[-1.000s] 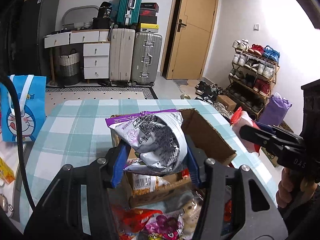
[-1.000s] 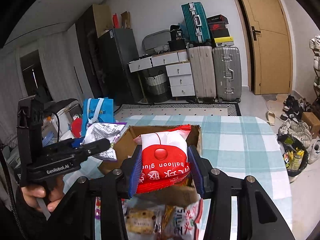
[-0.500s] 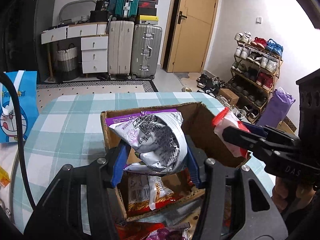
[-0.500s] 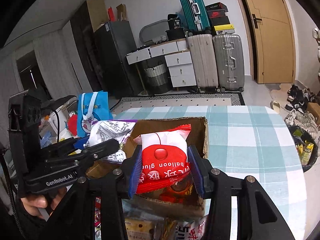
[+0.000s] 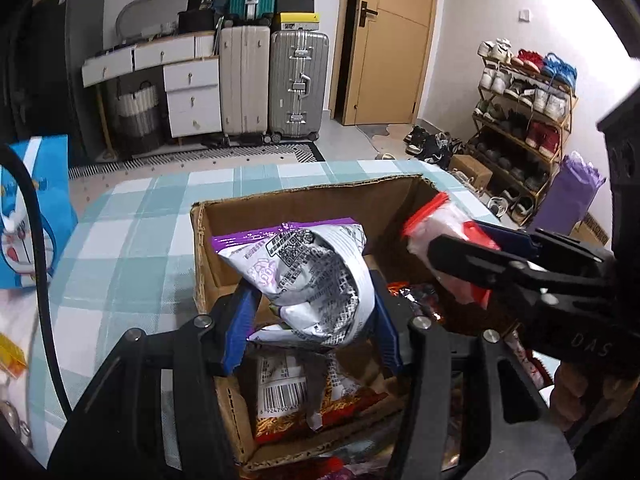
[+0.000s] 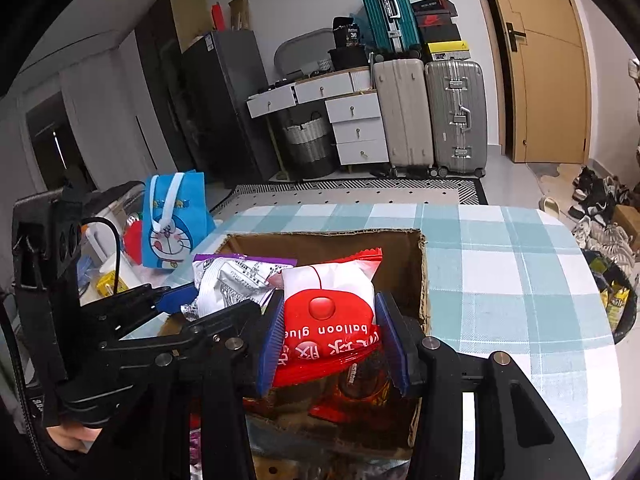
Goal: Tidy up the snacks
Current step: 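Carry both packs over the cardboard box and open both grippers to drop them, then move the right gripper to the blue Oreo pack and grasp it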
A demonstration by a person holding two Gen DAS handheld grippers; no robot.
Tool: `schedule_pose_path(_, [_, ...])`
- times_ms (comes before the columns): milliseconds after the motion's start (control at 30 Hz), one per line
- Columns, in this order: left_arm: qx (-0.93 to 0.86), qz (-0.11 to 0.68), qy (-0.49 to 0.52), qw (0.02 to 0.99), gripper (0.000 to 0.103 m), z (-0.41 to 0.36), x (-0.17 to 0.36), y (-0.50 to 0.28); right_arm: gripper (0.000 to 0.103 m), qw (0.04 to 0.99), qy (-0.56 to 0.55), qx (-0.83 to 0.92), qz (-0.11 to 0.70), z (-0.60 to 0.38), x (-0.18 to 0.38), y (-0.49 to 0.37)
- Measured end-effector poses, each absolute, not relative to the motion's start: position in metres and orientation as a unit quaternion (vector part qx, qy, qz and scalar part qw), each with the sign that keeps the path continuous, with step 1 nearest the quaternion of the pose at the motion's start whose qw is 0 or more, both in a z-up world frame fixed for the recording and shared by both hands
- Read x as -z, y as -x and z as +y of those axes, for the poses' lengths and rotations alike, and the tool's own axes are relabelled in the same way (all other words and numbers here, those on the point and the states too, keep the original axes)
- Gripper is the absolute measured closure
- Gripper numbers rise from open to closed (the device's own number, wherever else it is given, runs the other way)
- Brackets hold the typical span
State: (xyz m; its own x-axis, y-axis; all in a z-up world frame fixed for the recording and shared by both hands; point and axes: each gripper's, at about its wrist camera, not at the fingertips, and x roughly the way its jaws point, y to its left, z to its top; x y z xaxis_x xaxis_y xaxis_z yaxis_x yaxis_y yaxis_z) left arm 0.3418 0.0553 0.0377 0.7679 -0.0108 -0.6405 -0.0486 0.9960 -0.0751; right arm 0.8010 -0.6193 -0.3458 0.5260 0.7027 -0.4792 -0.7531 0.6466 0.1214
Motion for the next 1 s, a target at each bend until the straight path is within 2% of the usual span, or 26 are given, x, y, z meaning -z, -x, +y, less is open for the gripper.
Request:
schedule_pose_path(167, [-0.009,0.351,0.031,0.936,0.052,0.048,-0.030,-0.350,0.058,0.868,0.051,-0.418,0.263,-0.613,0.352,-0.806])
schedule_pose_path(233, [-0.005,0.353,0.034,0.935,0.049,0.046,-0.030,-0.346,0.054,0.868,0.044,-0.421,0.261,-0.615,0.351,-0.806])
schedule_pose_path(267, [-0.001,0.352,0.037,0.935,0.046,0.045,-0.032,-0.344,0.050,0.865,0.041,-0.426,0.262,-0.617,0.350,-0.806])
schedule_pose_path(367, [-0.001,0.344,0.037,0.938,0.026,0.041,-0.039,-0.333,0.044,0.868,0.051,-0.427,0.246,-0.623,0.344,-0.797])
schedule_pose_path(400, [-0.003,0.338,0.036,0.940,0.020,0.039,-0.042,-0.327,0.036,0.870,0.052,-0.429,0.238,-0.627,0.341,-0.792])
schedule_pose_path(433, [-0.003,0.333,0.035,0.942,0.019,0.037,-0.044,-0.321,0.030,0.870,0.050,-0.431,0.234,-0.632,0.338,-0.789])
schedule_pose_path(500, [0.002,0.329,0.036,0.944,0.016,0.034,-0.049,-0.308,0.003,0.871,0.040,-0.432,0.229,-0.644,0.333,-0.782])
schedule_pose_path(533, [0.002,0.329,0.035,0.944,0.014,0.031,-0.051,-0.299,0.001,0.872,0.037,-0.433,0.226,-0.649,0.330,-0.778])
schedule_pose_path(600, [-0.003,0.322,0.035,0.946,0.001,0.032,-0.054,-0.284,0.001,0.879,0.034,-0.422,0.218,-0.661,0.325,-0.768])
schedule_pose_path(1000, [-0.018,0.303,0.051,0.951,0.001,0.037,-0.062,-0.182,0.000,0.885,0.055,-0.404,0.226,-0.710,0.333,-0.719])
